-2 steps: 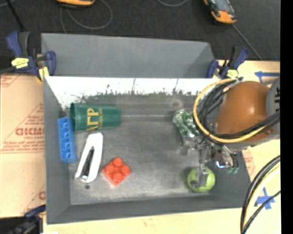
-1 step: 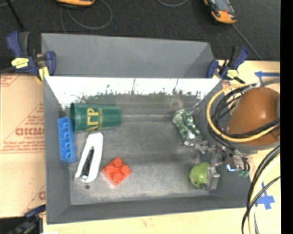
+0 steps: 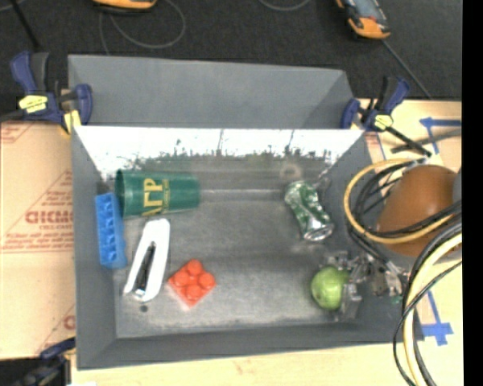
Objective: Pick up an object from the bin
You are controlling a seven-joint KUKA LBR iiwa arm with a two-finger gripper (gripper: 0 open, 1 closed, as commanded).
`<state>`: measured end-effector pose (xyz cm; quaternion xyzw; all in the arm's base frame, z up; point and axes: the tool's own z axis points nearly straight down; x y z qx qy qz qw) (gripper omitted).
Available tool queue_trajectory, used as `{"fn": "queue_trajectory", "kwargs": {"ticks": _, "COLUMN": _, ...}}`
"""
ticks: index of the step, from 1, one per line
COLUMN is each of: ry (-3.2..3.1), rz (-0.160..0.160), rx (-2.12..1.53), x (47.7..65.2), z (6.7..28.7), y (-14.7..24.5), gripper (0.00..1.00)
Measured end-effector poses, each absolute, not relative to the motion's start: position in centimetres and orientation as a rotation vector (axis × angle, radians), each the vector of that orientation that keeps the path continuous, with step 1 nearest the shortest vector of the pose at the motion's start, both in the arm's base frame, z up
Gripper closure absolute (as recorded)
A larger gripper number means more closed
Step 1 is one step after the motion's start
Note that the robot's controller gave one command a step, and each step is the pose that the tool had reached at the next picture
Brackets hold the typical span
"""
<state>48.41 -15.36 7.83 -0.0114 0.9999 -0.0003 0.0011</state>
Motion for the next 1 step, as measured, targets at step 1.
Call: {"fn": "queue_trajectory", "kwargs": {"ticks": 1, "ry": 3.139, "rz": -0.001, "rx": -0.036, "x": 48.41, "z": 7.83, "y": -15.36, "gripper": 1.0}}
